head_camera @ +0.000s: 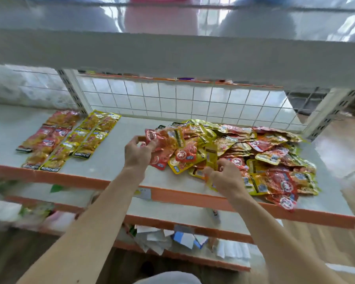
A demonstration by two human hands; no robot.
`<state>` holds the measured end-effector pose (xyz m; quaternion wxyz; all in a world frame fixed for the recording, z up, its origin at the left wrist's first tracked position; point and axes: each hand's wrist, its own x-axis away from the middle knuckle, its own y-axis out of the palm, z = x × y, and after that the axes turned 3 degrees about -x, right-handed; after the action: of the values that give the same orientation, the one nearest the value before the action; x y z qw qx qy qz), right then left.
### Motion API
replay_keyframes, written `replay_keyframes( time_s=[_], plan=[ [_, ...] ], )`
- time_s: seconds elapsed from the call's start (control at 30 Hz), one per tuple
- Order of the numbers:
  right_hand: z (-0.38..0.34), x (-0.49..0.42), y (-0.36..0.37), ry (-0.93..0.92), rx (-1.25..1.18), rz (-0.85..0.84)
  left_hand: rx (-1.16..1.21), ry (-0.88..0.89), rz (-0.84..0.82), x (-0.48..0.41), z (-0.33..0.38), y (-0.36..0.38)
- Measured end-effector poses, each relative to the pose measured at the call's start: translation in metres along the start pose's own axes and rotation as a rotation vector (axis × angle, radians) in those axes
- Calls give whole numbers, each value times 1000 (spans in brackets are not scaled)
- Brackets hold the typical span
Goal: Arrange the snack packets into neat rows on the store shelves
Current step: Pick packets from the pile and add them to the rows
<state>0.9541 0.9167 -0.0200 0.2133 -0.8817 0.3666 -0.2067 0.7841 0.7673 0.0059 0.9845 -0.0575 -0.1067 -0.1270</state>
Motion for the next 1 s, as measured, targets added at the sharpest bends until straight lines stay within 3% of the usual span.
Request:
replay_keyframes(
  time_s=[0.2,0.5,0.6,0.67,0.87,1.0],
  plan=[
    [-15,11,-13,-121,-383,-93,222,-103,33,44,4,-45],
    [-41,36,22,-271,-508,-261,272,-115,117,60,-6,-89],
    [-51,39,37,-130,-699,-476,220,-164,103,54,-6,-103],
    [-56,40,49,-90,-730,-578,320,-234,-13,51,-2,-114],
    [-88,57,106,-128,-530,-447,551,-299,-249,38,-2,-166],
    [-110,75,155,-108,-612,-399,431,-296,-236,29,-3,-213]
  ],
)
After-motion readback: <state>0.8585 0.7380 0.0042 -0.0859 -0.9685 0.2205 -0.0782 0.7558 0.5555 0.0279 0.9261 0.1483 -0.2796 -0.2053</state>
